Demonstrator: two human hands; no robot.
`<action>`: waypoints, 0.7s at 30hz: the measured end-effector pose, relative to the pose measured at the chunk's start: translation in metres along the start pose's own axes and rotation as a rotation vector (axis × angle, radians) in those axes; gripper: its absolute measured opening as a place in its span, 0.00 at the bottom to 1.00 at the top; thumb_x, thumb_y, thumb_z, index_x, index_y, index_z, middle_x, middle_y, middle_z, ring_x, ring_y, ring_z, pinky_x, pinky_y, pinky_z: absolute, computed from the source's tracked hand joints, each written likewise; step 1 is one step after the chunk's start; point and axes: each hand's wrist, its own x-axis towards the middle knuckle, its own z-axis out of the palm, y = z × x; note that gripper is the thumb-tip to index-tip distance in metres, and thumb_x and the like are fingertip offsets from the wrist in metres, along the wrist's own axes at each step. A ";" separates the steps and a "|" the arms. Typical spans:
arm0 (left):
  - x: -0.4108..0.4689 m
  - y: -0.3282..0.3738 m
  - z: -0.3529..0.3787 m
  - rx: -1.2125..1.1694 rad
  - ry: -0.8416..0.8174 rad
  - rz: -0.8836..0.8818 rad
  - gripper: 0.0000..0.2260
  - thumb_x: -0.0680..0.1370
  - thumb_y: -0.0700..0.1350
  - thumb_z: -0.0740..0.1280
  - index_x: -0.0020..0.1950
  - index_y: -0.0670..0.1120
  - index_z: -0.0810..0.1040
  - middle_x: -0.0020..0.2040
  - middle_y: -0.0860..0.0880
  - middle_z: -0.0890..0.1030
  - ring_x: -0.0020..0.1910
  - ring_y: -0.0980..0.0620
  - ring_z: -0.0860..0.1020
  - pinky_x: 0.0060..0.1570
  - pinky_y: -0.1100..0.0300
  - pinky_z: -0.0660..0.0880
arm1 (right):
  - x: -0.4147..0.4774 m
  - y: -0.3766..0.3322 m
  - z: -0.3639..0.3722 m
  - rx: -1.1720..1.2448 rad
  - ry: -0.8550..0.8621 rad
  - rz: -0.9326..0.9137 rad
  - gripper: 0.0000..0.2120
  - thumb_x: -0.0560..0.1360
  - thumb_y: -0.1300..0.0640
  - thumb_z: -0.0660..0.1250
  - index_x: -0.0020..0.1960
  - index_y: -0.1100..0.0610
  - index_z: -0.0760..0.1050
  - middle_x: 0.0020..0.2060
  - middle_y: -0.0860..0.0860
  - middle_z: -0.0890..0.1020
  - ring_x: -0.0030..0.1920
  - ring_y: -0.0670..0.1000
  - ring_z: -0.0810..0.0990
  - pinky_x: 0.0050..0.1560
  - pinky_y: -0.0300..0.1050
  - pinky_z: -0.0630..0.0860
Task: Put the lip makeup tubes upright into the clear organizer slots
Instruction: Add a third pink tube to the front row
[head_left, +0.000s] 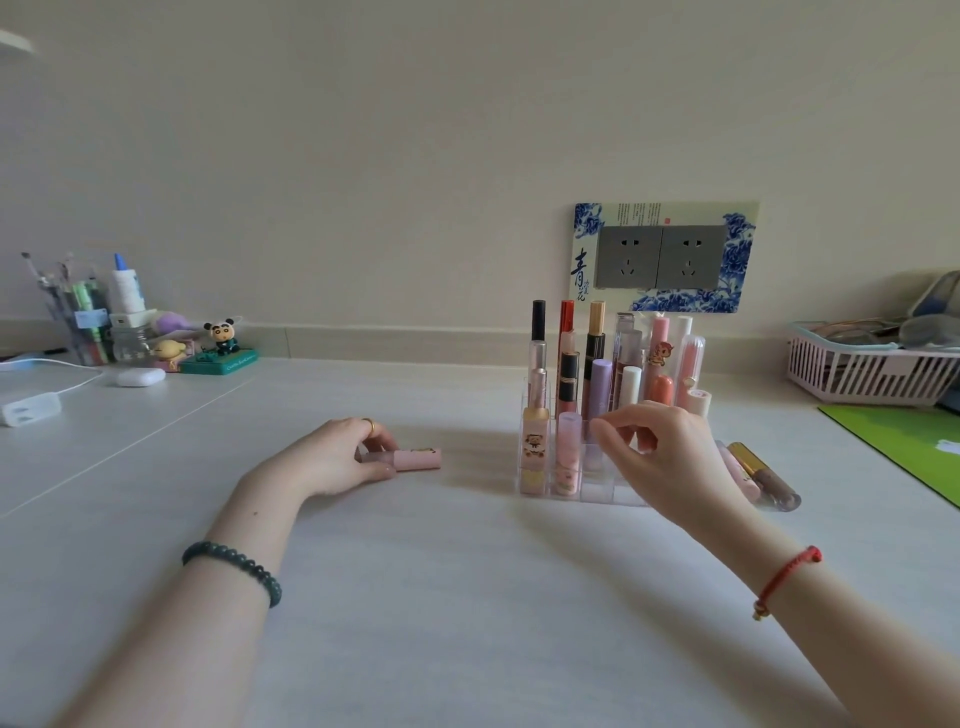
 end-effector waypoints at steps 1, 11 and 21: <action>0.000 0.000 0.001 -0.010 0.007 0.006 0.09 0.73 0.47 0.69 0.52 0.53 0.75 0.49 0.53 0.75 0.45 0.52 0.74 0.45 0.61 0.68 | 0.000 0.000 0.000 0.001 0.004 -0.005 0.08 0.73 0.55 0.65 0.44 0.57 0.82 0.34 0.49 0.81 0.29 0.41 0.71 0.35 0.25 0.69; -0.001 0.036 -0.006 -0.249 0.373 0.460 0.16 0.69 0.35 0.72 0.43 0.58 0.76 0.44 0.60 0.77 0.45 0.60 0.74 0.43 0.74 0.66 | -0.001 -0.013 -0.006 0.220 0.000 -0.017 0.06 0.72 0.57 0.67 0.47 0.54 0.81 0.34 0.48 0.83 0.34 0.46 0.78 0.35 0.35 0.75; -0.015 0.097 0.017 -0.400 0.381 0.800 0.14 0.67 0.34 0.72 0.46 0.51 0.80 0.47 0.55 0.78 0.47 0.63 0.77 0.52 0.73 0.70 | -0.001 -0.026 -0.008 0.415 -0.318 0.042 0.17 0.65 0.46 0.69 0.51 0.53 0.81 0.43 0.44 0.84 0.43 0.42 0.82 0.46 0.38 0.80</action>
